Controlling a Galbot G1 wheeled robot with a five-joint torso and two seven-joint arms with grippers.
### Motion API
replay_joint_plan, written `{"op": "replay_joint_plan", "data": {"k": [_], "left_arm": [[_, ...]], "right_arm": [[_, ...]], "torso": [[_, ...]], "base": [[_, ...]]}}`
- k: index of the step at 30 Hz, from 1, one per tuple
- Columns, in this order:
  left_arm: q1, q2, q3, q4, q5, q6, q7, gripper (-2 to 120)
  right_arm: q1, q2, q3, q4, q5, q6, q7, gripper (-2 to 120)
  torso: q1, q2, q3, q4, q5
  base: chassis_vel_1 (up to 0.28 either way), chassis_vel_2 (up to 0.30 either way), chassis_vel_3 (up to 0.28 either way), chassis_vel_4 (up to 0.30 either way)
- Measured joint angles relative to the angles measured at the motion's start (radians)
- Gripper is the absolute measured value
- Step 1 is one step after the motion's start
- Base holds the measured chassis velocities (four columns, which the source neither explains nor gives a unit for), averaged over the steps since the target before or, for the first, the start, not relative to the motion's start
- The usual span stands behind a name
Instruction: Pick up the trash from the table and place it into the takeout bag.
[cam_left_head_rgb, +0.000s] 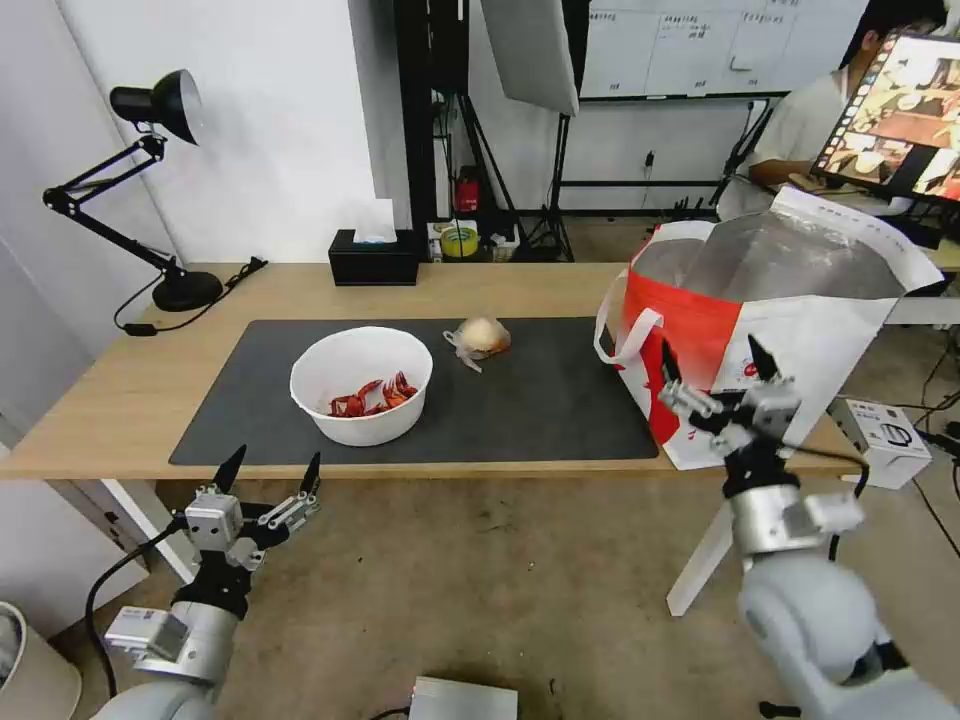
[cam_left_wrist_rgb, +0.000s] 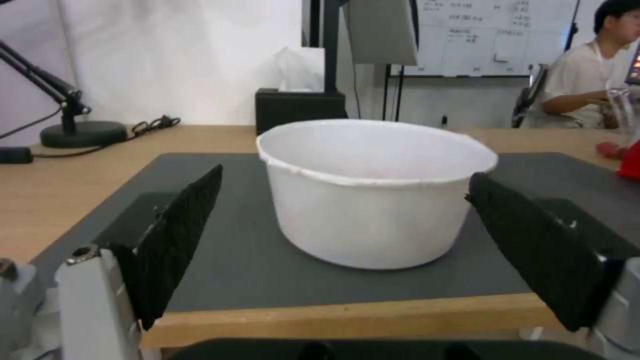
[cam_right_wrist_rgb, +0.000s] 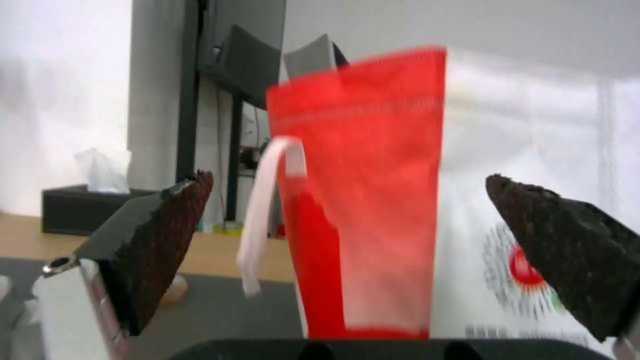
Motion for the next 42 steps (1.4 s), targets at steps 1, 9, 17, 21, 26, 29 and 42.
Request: {"op": "replay_joint_plan", "data": {"k": [1,9,17,21,26,29,42], "left_arm": [[0.000,0.000,0.000,0.000,0.000,0.000,0.000,100],[-0.047,-0.003,0.021,0.083,0.013,-0.006,-0.010,100],[-0.038,-0.001,0.023,0.108,0.014,-0.027,0.003,100],[-0.039,0.000,0.028,0.119,0.015,-0.032,0.003,100],[-0.043,-0.002,0.029,0.124,0.013,-0.035,0.003,100],[-0.043,-0.004,0.026,0.124,0.013,-0.039,0.003,100],[-0.039,-0.019,0.023,0.138,0.022,-0.053,0.006,100]], "right_arm": [[0.000,0.000,0.000,0.000,0.000,0.000,0.000,100],[-0.070,0.146,-0.045,-0.092,-0.139,0.036,-0.014,100],[-0.146,0.216,-0.090,-0.098,-0.233,0.046,-0.021,100],[-0.186,0.240,-0.102,-0.079,-0.262,0.047,-0.023,100],[-0.229,0.263,-0.108,-0.059,-0.288,0.055,-0.030,100],[-0.255,0.278,-0.106,-0.044,-0.307,0.068,-0.042,100],[-0.261,0.274,-0.107,-0.047,-0.310,0.074,-0.053,100]], "torso": [[0.000,0.000,0.000,0.0000,0.0000],[0.000,0.000,0.000,0.0001,0.0000],[0.000,0.000,0.000,0.0001,0.0000],[0.000,0.000,0.000,0.0001,0.0000],[0.000,0.000,0.000,0.0001,0.0000],[0.000,0.000,0.000,0.0001,0.0000],[0.000,0.000,0.000,0.0001,0.0001]], "base": [[0.000,0.000,0.000,0.000],[0.000,0.000,0.000,0.000],[0.000,0.000,0.000,0.000],[0.000,0.000,0.000,0.000],[0.000,0.000,0.000,0.000],[0.000,0.000,0.000,0.000],[0.000,0.000,0.000,0.000]]}}
